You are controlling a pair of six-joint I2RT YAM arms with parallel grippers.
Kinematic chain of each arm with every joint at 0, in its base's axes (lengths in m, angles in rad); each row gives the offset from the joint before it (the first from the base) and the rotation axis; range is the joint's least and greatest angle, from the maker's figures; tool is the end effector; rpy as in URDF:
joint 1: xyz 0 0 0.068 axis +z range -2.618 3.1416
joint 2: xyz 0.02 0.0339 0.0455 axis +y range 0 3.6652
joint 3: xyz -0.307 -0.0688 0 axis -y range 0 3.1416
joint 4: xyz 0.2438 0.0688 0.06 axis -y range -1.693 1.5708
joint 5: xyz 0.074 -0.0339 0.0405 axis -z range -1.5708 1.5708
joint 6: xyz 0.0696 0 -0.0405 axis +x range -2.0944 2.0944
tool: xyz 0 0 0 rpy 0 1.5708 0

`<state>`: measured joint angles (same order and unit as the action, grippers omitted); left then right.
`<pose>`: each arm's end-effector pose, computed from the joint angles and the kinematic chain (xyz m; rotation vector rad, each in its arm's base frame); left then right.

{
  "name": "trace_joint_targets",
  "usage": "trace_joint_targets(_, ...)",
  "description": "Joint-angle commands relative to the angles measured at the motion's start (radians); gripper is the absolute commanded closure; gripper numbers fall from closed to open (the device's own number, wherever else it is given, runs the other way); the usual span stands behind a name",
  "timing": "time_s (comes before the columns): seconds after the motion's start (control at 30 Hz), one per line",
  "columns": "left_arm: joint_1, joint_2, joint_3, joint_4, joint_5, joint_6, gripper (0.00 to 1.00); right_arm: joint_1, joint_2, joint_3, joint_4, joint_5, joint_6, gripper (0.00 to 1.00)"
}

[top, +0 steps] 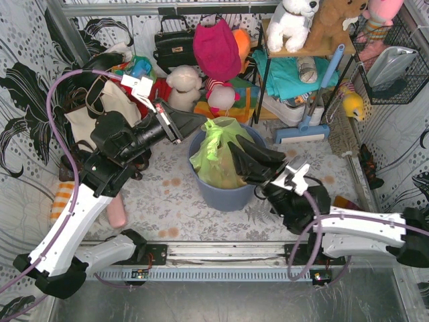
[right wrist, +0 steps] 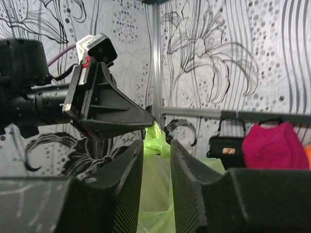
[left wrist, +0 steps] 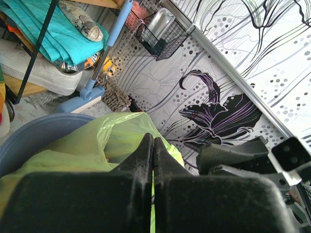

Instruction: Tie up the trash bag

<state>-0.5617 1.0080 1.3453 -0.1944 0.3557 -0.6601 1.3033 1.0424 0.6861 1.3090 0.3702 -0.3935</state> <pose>0.1599 -0.1293 0.5303 0.2418 1.5439 -1.2383 0.0759 0.1815 0.4630 -0.2270 0.6895 0.7564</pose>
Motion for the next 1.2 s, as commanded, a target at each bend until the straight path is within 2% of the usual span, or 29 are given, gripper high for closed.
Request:
trace_joint_targets(0.0,0.003,0.001,0.024,0.056,0.000,0.019,1.00,0.005,-0.116,0.099,-0.477,0.110,0.351,0.70)
trace_joint_targets(0.07,0.003,0.003,0.022,0.062,0.007,0.017,1.00,0.006,-0.138,0.158,-0.641,0.130,0.473,0.69)
trace_joint_targets(0.17,0.005,0.004,0.016,0.070,0.017,0.012,1.00,0.006,-0.148,0.213,-0.797,0.110,0.636,0.63)
trace_joint_targets(0.23,0.005,0.004,0.013,0.069,0.017,0.012,1.00,0.005,-0.142,0.242,-0.870,0.087,0.734,0.58)
trace_joint_targets(0.37,0.005,0.003,0.006,0.067,0.017,0.013,1.00,0.006,-0.118,0.278,-0.942,0.080,0.842,0.55)
trace_joint_targets(0.57,0.006,0.005,0.005,0.067,0.022,0.008,1.00,0.005,-0.074,0.325,-1.031,0.096,0.862,0.54)
trace_joint_targets(0.87,0.006,0.001,-0.004,0.070,0.026,-0.003,1.00,0.005,-0.062,0.321,-0.963,0.090,0.824,0.56)
trace_joint_targets(1.17,0.006,0.008,-0.003,0.072,0.027,-0.006,1.00,0.005,-0.033,0.359,-0.945,0.085,0.782,0.54)
